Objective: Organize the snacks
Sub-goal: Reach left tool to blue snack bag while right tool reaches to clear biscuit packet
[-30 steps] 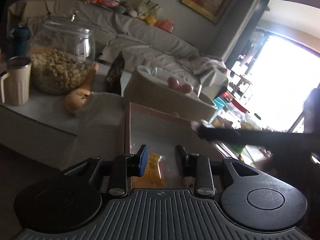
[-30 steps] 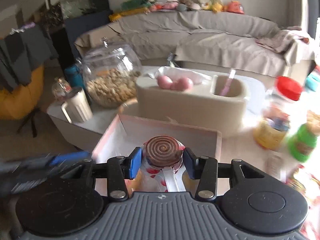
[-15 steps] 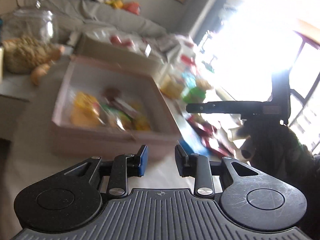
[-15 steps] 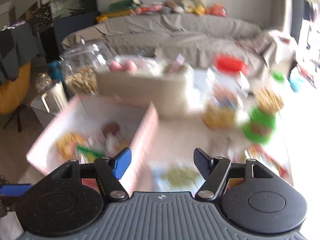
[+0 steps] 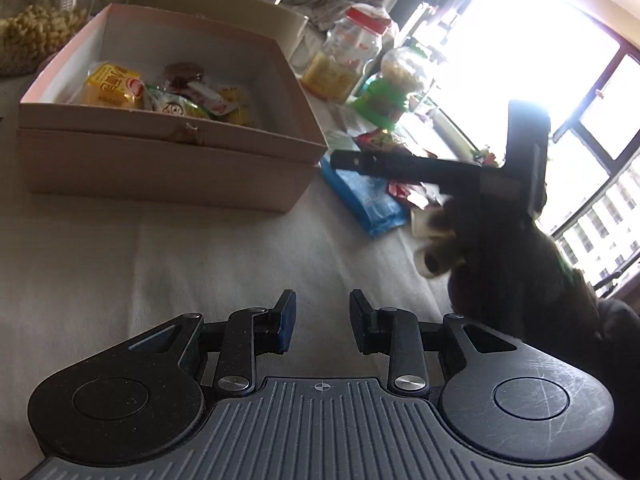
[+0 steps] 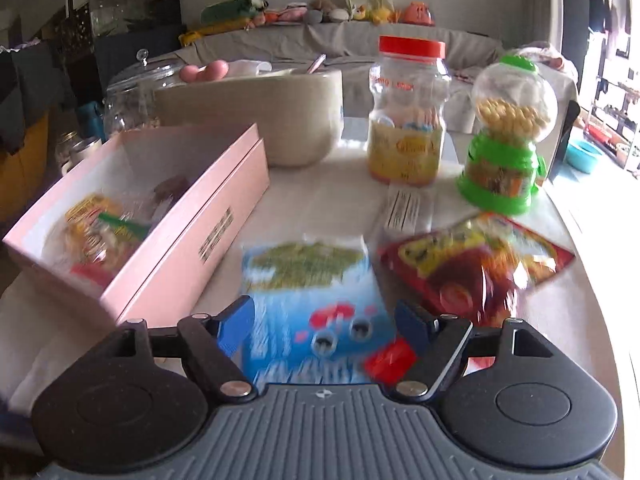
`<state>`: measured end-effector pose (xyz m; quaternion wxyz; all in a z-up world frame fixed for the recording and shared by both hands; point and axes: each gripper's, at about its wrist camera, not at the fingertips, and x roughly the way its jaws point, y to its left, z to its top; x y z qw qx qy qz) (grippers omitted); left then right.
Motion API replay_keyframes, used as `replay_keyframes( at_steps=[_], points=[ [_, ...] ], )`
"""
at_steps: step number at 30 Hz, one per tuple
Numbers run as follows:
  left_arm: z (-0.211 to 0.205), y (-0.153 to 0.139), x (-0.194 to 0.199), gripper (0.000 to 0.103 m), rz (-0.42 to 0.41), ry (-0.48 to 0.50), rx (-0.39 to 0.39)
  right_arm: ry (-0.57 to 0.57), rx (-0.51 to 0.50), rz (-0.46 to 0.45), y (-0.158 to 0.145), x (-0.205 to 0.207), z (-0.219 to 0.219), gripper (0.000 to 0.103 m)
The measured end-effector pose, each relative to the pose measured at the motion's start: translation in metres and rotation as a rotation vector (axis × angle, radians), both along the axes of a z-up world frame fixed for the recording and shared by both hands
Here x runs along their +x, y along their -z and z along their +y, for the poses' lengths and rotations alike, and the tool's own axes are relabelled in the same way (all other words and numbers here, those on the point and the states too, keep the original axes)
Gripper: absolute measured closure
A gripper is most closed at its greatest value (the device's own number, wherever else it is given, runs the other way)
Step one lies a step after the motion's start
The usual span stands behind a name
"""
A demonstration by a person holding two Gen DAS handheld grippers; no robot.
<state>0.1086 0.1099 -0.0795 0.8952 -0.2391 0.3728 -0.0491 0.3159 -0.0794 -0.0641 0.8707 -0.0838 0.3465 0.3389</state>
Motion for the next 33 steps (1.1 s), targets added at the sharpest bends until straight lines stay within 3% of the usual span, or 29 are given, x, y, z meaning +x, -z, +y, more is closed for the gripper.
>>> replay_keyframes(
  at_steps=[3,5,8,12,17,20,29,33],
  points=[
    [0.000,-0.002,-0.002,0.070,-0.005,-0.006,-0.004,-0.009,0.049,0.118,0.006,0.014,-0.004,0.019],
    [0.001,-0.003,-0.003,0.070,-0.009,-0.015,-0.005,-0.042,0.077,0.150,0.005,0.009,-0.009,0.020],
    [0.003,-0.002,-0.002,0.070,-0.006,-0.028,-0.011,-0.061,0.054,0.122,0.004,-0.014,-0.015,0.038],
    [0.004,-0.002,-0.006,0.070,-0.005,-0.025,-0.031,-0.089,0.086,0.171,-0.001,-0.044,-0.036,0.063],
    [0.004,-0.001,-0.007,0.070,-0.016,-0.029,-0.042,-0.107,0.113,0.190,0.000,-0.086,-0.060,0.069],
    [0.004,-0.005,-0.007,0.070,-0.039,-0.034,-0.029,-0.116,0.140,0.215,0.001,-0.104,-0.074,0.078],
    [0.003,-0.015,0.019,0.070,-0.100,-0.056,0.124,-0.055,0.098,0.129,-0.002,-0.130,-0.095,0.078],
    [0.002,-0.011,0.039,0.070,-0.068,-0.025,0.121,0.015,0.153,0.127,-0.005,-0.122,-0.102,0.071]
  ],
)
